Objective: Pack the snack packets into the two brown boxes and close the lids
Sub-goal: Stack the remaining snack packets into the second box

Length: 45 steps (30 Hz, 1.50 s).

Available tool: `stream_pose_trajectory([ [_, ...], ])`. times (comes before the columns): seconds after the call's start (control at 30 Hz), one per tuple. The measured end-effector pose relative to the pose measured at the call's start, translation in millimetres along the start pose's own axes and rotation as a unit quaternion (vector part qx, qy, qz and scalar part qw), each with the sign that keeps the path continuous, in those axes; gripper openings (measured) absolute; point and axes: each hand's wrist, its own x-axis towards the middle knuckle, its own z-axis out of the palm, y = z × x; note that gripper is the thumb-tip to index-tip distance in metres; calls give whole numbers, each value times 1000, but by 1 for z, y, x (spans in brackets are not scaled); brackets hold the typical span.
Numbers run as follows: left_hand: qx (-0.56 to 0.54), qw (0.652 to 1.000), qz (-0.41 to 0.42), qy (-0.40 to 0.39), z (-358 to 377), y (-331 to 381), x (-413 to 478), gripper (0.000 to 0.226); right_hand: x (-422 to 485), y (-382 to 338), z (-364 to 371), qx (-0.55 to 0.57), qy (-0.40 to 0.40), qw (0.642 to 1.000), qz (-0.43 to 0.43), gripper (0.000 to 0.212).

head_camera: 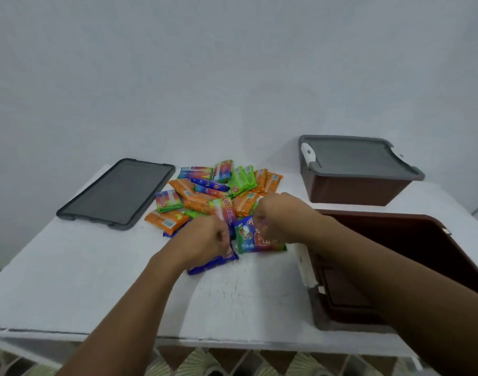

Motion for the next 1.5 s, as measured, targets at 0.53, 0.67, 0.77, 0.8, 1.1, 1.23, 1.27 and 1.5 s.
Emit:
stream_pose_trajectory([
  [0.53,211,965,70,-136,-4,-38,8,75,44,-24,50,-132,-149,980,24,87],
  [0.67,171,973,68,-140,-5,-38,15,50,45,-22,50,-114,-136,984,15,73],
  [0.77,80,990,40,-112,-15,-38,23,22,42,-24,37,-53,-114,992,20,62],
  [0.8,55,993,31,-98,-21,-40,26,18,40,-25,28,-21,-106,994,24,60],
  [1.1,-171,984,14,-45,-87,-14,28,17,13,13,-53,176,82,981,2,42],
  [1.23,-149,986,29,-62,-85,31,31,80,-16,45,-63,172,127,977,-21,42],
  [1.27,-129,989,31,-59,-81,42,33,88,-25,53,-64,173,135,976,-20,42],
  [1.5,-19,993,115,1,-38,127,50,71,-90,120,-64,146,90,985,0,46],
])
